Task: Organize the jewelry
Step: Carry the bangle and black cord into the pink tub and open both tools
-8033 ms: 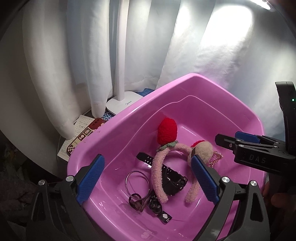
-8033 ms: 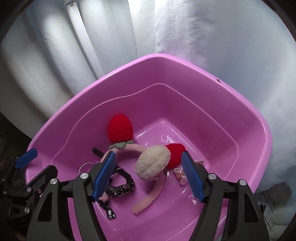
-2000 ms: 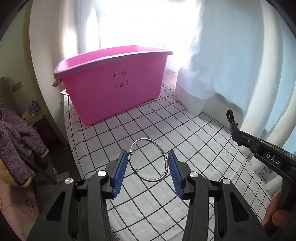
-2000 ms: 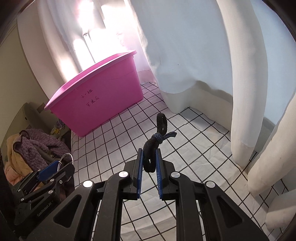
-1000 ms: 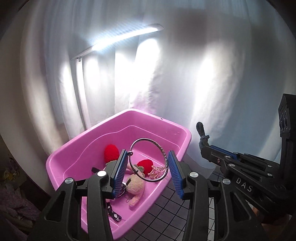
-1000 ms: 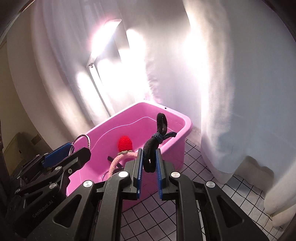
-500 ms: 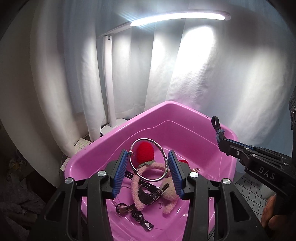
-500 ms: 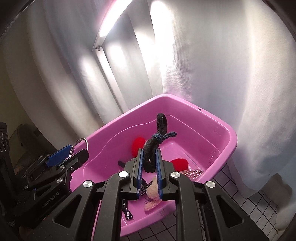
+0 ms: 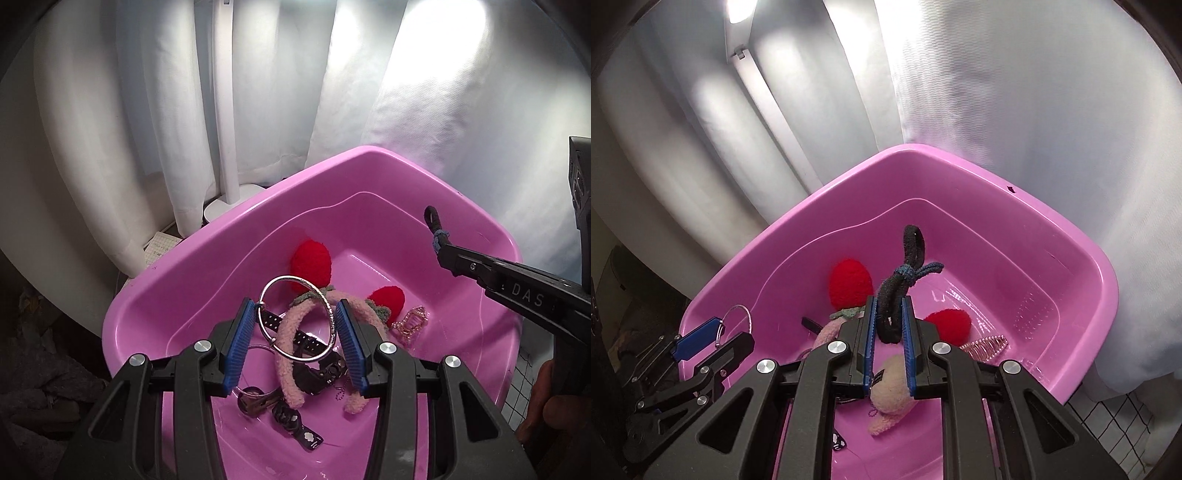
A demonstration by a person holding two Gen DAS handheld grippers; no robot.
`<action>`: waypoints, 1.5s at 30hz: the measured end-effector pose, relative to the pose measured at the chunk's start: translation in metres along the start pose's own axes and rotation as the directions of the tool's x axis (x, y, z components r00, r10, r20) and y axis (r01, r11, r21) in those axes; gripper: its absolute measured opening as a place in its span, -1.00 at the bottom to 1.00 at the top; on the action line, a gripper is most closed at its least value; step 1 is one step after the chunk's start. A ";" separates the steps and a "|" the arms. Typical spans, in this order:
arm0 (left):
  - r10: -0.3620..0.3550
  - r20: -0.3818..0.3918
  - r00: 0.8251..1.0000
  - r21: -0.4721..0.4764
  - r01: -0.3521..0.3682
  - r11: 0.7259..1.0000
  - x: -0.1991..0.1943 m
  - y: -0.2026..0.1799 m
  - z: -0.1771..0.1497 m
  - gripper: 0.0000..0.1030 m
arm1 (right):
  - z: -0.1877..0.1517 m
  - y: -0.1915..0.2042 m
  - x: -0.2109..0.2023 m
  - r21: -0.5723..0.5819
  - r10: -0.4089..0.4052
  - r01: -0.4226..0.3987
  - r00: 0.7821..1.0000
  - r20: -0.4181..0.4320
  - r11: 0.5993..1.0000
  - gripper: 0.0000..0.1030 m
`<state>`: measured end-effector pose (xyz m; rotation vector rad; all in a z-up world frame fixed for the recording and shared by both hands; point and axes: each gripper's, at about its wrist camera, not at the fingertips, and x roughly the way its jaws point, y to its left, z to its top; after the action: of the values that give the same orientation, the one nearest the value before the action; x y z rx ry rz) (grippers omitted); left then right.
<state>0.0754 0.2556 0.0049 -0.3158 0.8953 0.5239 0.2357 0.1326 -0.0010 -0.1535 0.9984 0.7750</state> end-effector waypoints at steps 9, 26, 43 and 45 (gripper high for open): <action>0.007 -0.045 0.999 -0.013 -0.008 1.000 0.005 0.002 0.000 -0.13 | 0.005 0.003 0.014 -0.015 -0.030 0.030 0.998 -0.053 0.999 -0.74; 0.013 -0.041 0.999 -0.023 -0.014 1.000 -0.004 0.006 0.000 0.49 | 0.012 0.010 0.021 -0.021 -0.067 0.066 0.996 -0.059 0.998 0.11; 0.017 -0.059 0.998 -0.013 -0.018 1.000 -0.008 0.010 -0.004 0.83 | 0.005 0.005 0.020 0.019 -0.076 0.078 0.995 -0.064 0.997 0.27; 0.026 -0.050 0.998 -0.007 -0.026 1.000 -0.011 0.009 -0.005 0.83 | 0.005 0.006 0.019 0.018 -0.079 0.081 0.995 -0.061 0.997 0.27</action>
<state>0.0618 0.2581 0.0102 -0.3254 0.9476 0.5455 0.2416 0.1491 -0.0124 -0.1993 1.0511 0.6901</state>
